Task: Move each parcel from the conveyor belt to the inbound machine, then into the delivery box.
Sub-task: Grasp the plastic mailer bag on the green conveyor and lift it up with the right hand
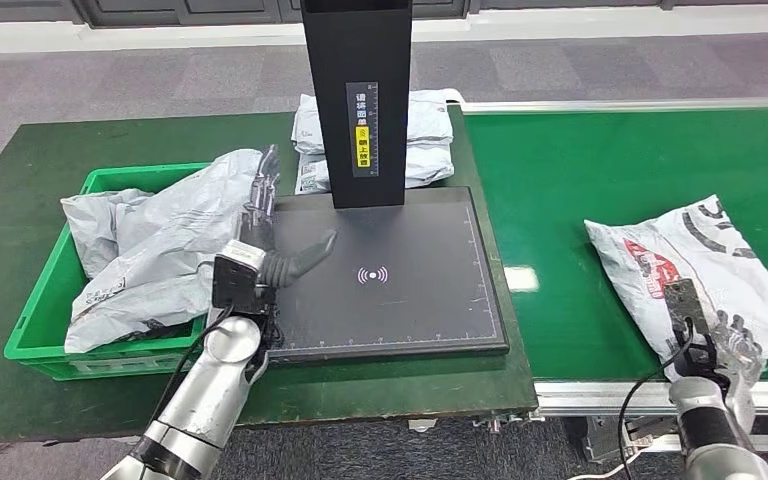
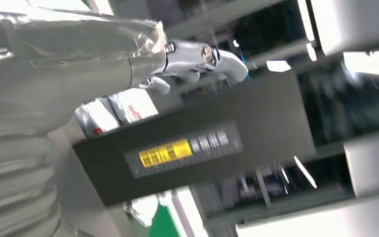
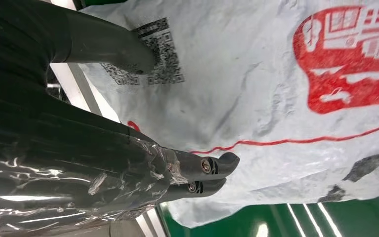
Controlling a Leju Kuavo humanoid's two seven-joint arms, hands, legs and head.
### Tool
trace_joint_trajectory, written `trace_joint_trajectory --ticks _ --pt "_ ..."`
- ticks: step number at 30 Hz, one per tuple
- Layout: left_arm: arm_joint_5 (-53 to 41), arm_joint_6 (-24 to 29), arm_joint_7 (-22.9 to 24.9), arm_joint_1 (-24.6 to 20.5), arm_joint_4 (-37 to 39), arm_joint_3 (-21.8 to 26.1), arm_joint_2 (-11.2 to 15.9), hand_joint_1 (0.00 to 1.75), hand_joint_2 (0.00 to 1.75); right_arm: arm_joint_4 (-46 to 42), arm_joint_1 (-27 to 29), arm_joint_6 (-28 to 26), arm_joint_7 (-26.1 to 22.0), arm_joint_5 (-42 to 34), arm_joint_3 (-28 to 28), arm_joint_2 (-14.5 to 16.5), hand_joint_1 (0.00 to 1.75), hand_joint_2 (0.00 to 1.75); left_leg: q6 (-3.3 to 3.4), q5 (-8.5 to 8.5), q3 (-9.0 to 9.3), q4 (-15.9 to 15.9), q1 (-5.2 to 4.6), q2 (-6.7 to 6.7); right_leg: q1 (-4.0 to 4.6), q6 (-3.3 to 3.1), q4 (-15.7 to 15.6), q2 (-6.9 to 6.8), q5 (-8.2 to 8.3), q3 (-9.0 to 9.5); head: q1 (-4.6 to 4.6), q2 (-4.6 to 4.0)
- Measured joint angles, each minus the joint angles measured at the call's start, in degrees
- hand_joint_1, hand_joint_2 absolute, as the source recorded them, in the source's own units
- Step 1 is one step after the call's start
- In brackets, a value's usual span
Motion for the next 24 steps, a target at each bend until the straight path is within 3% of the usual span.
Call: trace_joint_trajectory --ticks 4,8,17,21,24 --pt "0.9 -2.1 1.9 -1.5 0.6 -3.1 -0.9 0.0 1.75 2.1 -2.6 7.7 5.1 4.7 2.9 -1.3 1.75 1.75 0.0 0.0 -0.01 0.0 -0.01 -0.05 -0.01 0.0 0.0 -0.05 0.0 -0.01 0.0 0.0" --pt "5.3 -7.1 5.0 -4.4 3.8 -5.2 -2.1 0.0 1.75 4.0 -5.0 15.1 6.1 4.6 3.5 -3.0 1.75 1.75 0.02 0.01 -0.02 0.0 -0.04 -0.1 -0.04 0.01 0.0 -0.1 0.01 0.02 0.0 0.0" --pt "7.0 -8.9 6.0 -7.0 8.6 -6.6 -3.4 0.0 1.75 5.6 -6.3 16.9 6.3 4.3 3.6 -4.7 1.75 1.75 0.02 0.01 -0.02 0.0 -0.03 -0.11 -0.02 0.01 0.0 -0.1 0.0 0.0 0.0 0.0" --pt "12.3 -12.9 10.2 -8.9 13.1 -6.6 -4.3 0.0 1.75 6.2 -7.0 21.8 8.1 3.2 3.6 -5.2 1.75 1.75 0.03 0.02 -0.03 0.0 -0.04 -0.15 -0.03 0.04 0.0 -0.15 -0.02 0.02 0.0 0.0" --pt "14.5 -14.0 10.2 -10.2 17.1 -6.6 -5.0 0.0 1.75 6.6 -6.9 24.0 7.7 2.2 3.6 -5.8 1.75 1.75 0.03 0.02 -0.04 0.0 -0.04 -0.15 -0.03 0.04 0.0 -0.15 -0.01 0.02 0.0 0.0"
